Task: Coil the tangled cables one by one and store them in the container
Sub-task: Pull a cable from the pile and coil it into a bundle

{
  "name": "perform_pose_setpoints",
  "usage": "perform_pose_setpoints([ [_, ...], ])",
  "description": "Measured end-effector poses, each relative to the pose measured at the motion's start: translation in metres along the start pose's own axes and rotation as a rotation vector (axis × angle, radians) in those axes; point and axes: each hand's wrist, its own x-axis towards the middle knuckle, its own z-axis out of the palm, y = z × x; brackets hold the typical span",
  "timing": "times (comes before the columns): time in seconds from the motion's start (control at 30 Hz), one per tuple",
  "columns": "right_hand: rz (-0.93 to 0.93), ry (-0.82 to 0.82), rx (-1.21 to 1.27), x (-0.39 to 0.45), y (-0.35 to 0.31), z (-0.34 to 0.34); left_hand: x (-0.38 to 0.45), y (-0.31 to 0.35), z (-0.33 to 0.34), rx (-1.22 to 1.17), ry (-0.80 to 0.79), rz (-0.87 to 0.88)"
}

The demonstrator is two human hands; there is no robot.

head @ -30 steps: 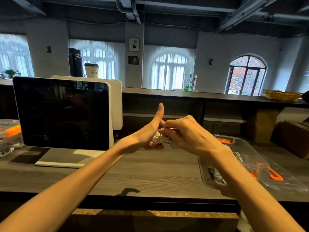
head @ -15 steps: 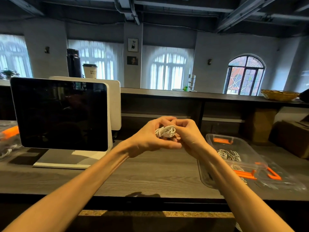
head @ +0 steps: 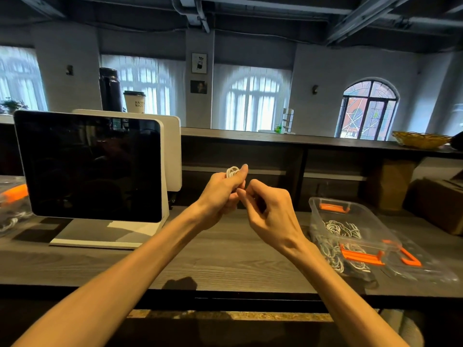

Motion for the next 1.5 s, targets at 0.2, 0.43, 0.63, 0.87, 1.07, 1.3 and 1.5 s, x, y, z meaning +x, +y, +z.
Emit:
perform_pose_setpoints([
  [0.2, 0.112, 0.061, 0.212, 0.005, -0.006, -0.009, -0.010, 0.005, -0.003, -0.343, -0.179, -0.184],
  [0.43, 0.258, -0.002, 0.626, 0.014, -0.019, -0.027, -0.015, 0.014, 0.001, -0.541, -0.310, -0.183],
  [0.63, 0.290, 0.011, 0.681, 0.016, -0.019, -0.030, -0.014, 0.015, -0.005, -0.584, -0.287, -0.162],
  [0.87, 0.412, -0.026, 0.630, 0.025, -0.026, -0.034, -0.016, 0.013, -0.007, -0.563, -0.332, -0.140],
  [1.07, 0.542, -0.093, 0.574, 0.037, -0.033, -0.040, -0.016, 0.008, -0.008, -0.632, -0.268, -0.128],
  [1.3, 0.716, -0.112, 0.714, 0.051, -0.037, -0.044, -0.018, 0.009, -0.010, -0.729, -0.310, -0.102],
  [1.5, 0.691, -0.060, 0.580, 0.055, -0.036, -0.036, -0.018, 0.013, -0.009, -0.745, -0.317, -0.099],
])
